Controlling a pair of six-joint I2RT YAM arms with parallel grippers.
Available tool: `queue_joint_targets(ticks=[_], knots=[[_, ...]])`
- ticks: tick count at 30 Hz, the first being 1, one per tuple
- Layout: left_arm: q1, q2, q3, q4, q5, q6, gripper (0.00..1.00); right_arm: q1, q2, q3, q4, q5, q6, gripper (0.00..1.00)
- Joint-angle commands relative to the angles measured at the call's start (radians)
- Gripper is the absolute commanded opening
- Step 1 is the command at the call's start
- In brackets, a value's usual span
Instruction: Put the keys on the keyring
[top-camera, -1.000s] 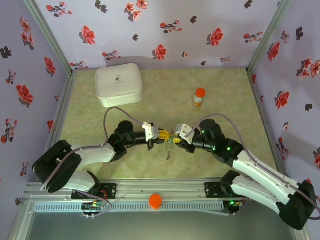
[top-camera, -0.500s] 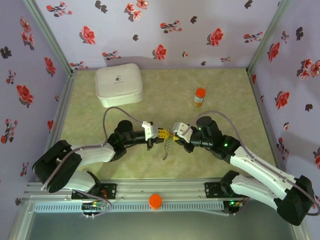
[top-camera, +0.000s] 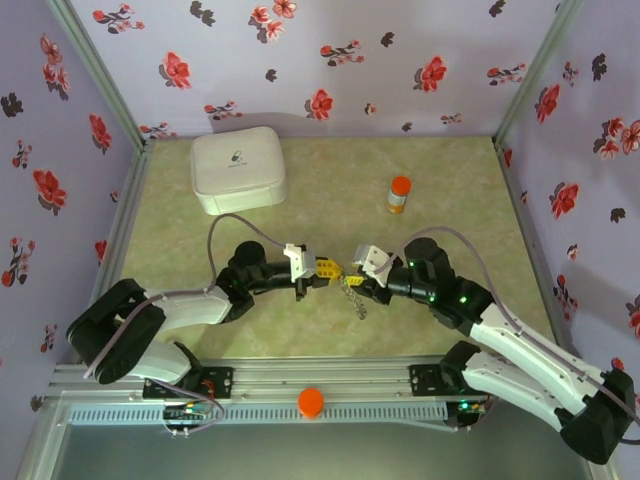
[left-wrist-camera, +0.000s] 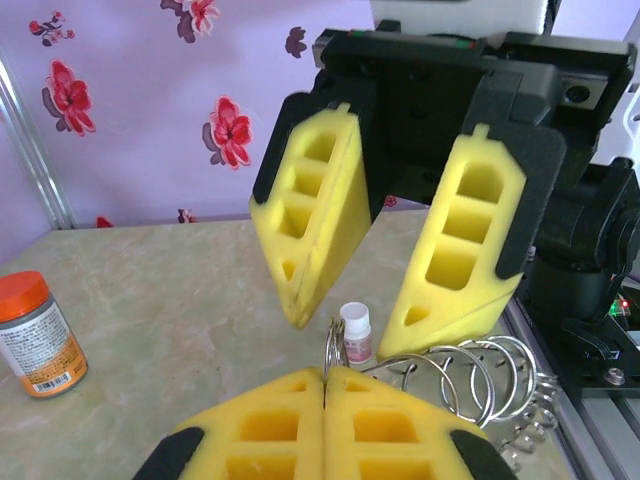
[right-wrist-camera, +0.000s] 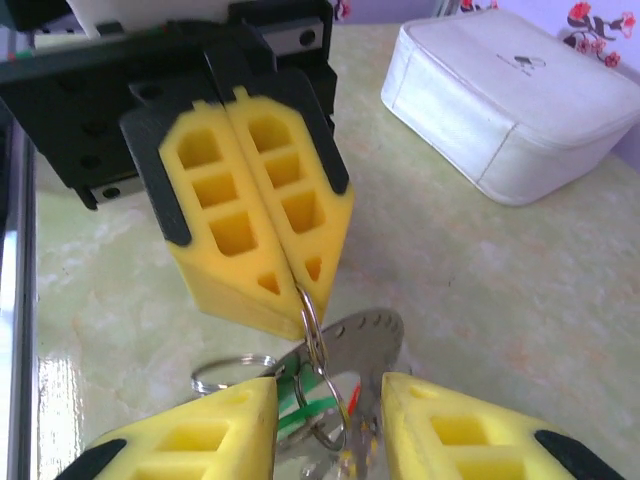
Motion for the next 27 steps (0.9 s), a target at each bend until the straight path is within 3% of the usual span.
queue_joint_targets(ticks=[1, 17, 18, 19, 20, 24, 27], knots=[[-0.005, 0.003, 0.014, 0.085, 0.017, -0.020, 0.00, 0.006, 0.020, -0.009, 0.070, -0.051, 0.007, 0.32], [-0.002, -0.008, -0.009, 0.059, -0.004, 0.006, 0.00, 0.005, 0.085, 0.037, 0.061, -0.064, 0.000, 0.00], [-0.002, -0.015, -0.014, 0.050, -0.017, 0.015, 0.02, 0.005, 0.090, 0.045, 0.046, -0.051, -0.002, 0.00], [-0.002, -0.024, -0.017, 0.040, -0.034, 0.019, 0.14, 0.006, 0.096, 0.054, 0.026, -0.040, -0.007, 0.00], [0.000, -0.038, -0.015, 0.003, -0.054, 0.030, 0.25, 0.006, 0.106, 0.072, -0.010, -0.034, -0.021, 0.00], [-0.017, -0.120, 0.126, -0.540, -0.095, 0.259, 0.29, 0.010, 0.148, 0.135, -0.140, -0.025, -0.073, 0.00], [-0.020, -0.142, 0.150, -0.632, -0.139, 0.310, 0.27, 0.019, 0.179, 0.184, -0.209, -0.004, -0.116, 0.00]])
